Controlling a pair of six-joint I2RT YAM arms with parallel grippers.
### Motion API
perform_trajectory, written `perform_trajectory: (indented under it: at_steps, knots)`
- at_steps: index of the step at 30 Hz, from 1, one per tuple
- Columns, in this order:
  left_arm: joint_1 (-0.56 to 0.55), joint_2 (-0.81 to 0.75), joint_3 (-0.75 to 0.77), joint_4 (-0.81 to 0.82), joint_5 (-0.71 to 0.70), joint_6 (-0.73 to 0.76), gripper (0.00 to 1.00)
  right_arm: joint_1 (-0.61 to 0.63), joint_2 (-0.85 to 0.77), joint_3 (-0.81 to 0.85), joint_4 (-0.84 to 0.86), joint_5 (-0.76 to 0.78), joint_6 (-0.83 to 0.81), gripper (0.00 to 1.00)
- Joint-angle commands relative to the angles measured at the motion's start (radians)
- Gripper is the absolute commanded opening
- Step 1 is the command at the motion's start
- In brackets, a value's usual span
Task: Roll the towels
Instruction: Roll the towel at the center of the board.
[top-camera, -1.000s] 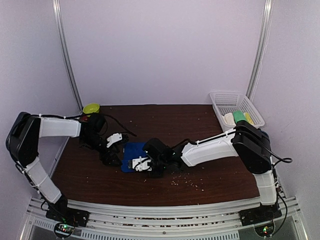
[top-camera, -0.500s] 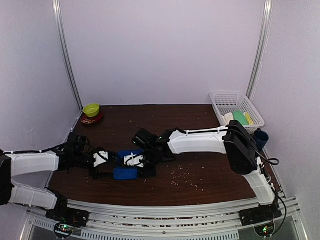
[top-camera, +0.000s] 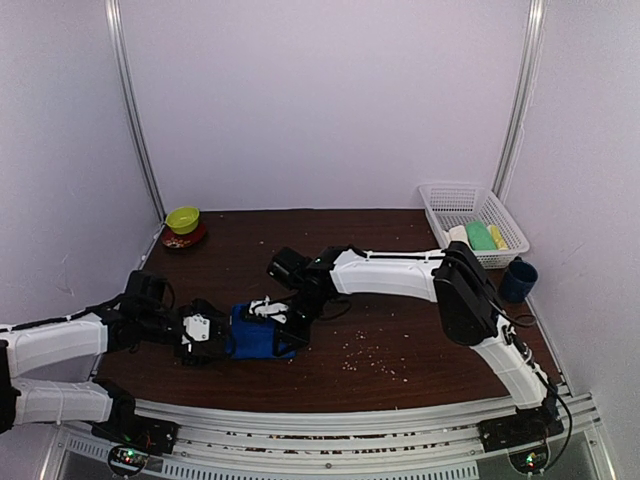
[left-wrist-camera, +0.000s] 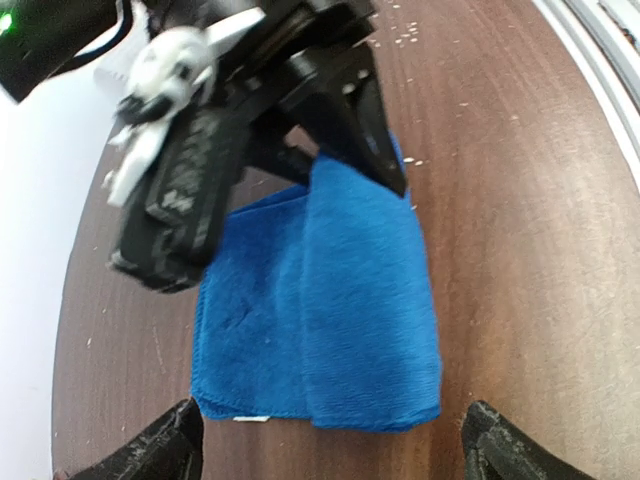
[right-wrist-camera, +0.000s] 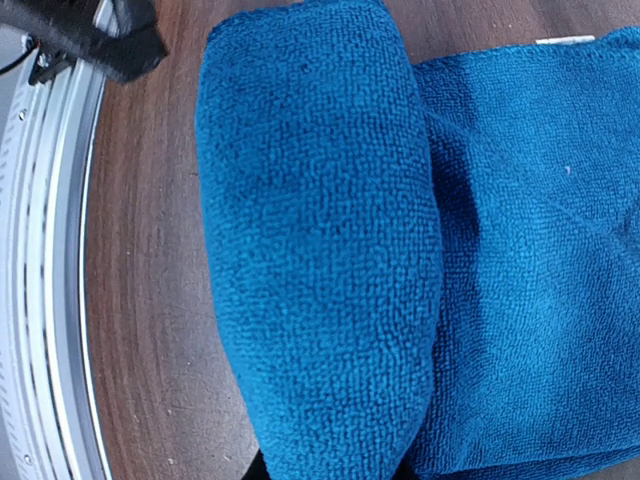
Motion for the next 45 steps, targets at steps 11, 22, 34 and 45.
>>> perform_trajectory:
  at_steps: [11, 22, 34, 45]
  knots:
    - [-0.170, 0.143, 0.005, 0.166, -0.186, -0.102, 0.87, -0.019, 0.120, 0.045, -0.084, -0.037, 0.078, 0.13]
    - [-0.220, 0.237, -0.013, 0.279, -0.295, -0.146, 0.61, -0.031, 0.125, 0.046, -0.087, -0.053, 0.068, 0.13]
    - [-0.222, 0.187, 0.009, 0.120, -0.292, -0.124, 0.00, -0.055, 0.057, 0.038, -0.070, -0.014, 0.056, 0.42]
    - [-0.207, 0.296, 0.104, -0.120, -0.218, -0.158, 0.00, -0.071, -0.219, -0.202, 0.117, 0.103, -0.004, 0.63]
